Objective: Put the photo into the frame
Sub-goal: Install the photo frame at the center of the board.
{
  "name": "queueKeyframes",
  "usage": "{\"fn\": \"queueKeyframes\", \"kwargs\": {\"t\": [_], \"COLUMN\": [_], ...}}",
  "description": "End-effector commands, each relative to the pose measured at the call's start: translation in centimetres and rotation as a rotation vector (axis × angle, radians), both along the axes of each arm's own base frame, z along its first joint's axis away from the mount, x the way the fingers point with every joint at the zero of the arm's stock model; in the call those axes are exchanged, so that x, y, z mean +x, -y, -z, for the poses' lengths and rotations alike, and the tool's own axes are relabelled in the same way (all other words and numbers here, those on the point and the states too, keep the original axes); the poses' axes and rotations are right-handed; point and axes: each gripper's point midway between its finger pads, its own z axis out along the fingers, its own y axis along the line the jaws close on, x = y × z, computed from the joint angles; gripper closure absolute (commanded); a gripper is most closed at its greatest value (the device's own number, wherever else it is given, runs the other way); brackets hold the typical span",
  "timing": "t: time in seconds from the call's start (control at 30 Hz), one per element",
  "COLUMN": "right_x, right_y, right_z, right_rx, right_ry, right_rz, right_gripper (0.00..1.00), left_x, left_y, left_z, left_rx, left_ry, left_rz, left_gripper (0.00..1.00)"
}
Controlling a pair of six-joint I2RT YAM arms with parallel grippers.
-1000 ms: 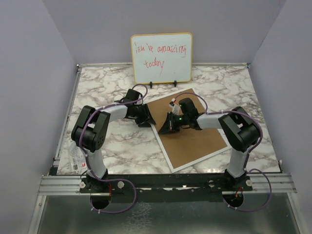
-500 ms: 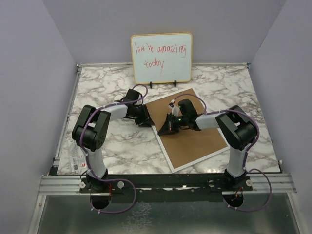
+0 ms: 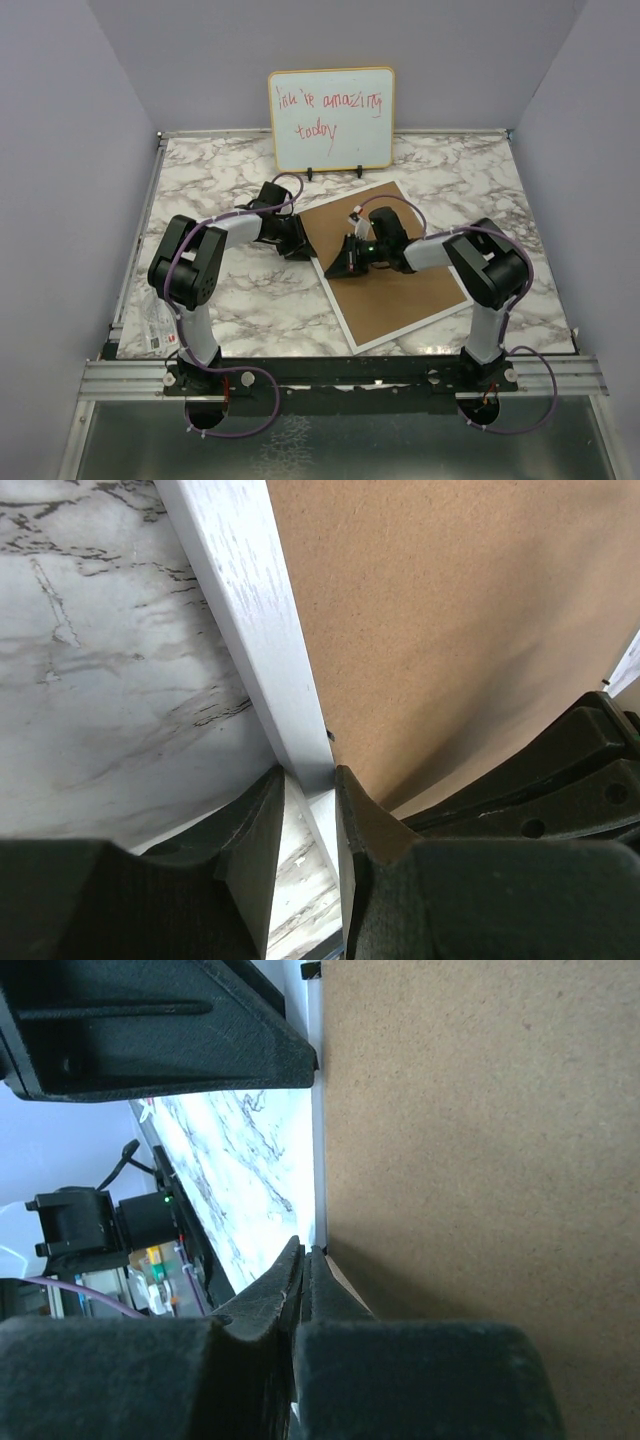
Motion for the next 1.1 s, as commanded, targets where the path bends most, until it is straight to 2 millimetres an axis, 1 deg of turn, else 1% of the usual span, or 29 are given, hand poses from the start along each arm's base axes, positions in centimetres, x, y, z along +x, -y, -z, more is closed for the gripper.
{"fn": "queueKeyframes", "kwargs": {"t": [0.0, 0.13, 0.57, 0.8, 0.9, 1.07], "right_x": [-0.6, -0.6, -0.3, -0.4, -0.6, -0.9], "right_y": [-0.2, -0.3, -0.5, -0.6, -0.2, 1.1], "right_z": [-1.7, -1.9, 0.2, 0.4, 1.2, 3.7], "right_rx": [0.049, 0.059, 0.016, 0.022, -0.016, -0.12], "right_ry": [0.037, 0.041, -0.003, -0.009, -0.023, -0.066], "right_rz": [-0.021, -0.026, -0.039, -0.045, -0.038, -0.016], "right_gripper": [0.99, 0.99, 0.99, 0.99, 0.99, 0.99], "left_x": [-6.0, -6.0, -6.1, -6.3, -6.2, -6.3], "left_y": [-6.3, -6.3, -6.3, -6.4, -6.4, -6.7], "left_z": [8.5, 8.5, 8.7, 8.8, 8.8, 8.9], "left_rx": [0.356, 0.357, 0.36, 0.361, 0.363, 0.382], "left_ry": [-0.194, -0.195, -0.202, -0.21, -0.208, -0.21], "left_rz": [0.031, 0.032, 0.03, 0.03, 0.029, 0.029], "left_gripper": [0.71, 0.71, 0.72, 0.72, 0.72, 0.72]}}
